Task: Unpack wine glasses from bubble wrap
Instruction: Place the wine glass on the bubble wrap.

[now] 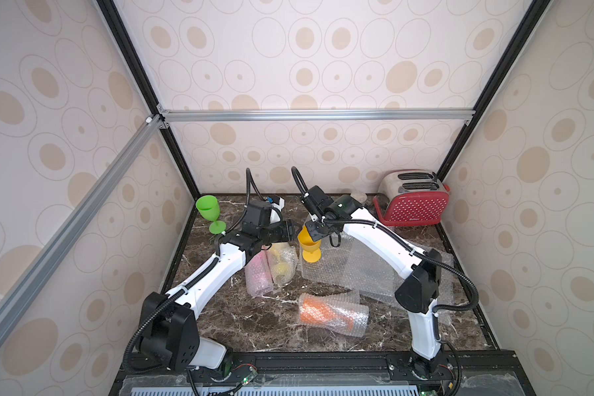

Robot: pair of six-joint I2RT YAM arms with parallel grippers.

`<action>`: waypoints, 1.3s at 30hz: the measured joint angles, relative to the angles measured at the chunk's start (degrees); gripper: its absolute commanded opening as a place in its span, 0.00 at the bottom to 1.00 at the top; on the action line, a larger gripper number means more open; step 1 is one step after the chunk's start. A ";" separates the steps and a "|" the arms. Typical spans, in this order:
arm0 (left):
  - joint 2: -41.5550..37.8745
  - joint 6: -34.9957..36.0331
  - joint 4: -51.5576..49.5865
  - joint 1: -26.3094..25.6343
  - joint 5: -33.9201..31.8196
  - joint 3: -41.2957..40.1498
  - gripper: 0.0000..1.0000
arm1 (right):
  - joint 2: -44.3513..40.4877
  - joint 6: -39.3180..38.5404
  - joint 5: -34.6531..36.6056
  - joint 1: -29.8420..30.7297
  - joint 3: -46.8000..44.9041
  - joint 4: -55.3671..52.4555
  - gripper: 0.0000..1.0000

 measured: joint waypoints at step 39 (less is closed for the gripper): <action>13.18 7.43 -12.41 -6.32 -11.63 11.28 0.28 | -5.92 -0.17 -5.25 -2.29 -9.11 2.45 0.28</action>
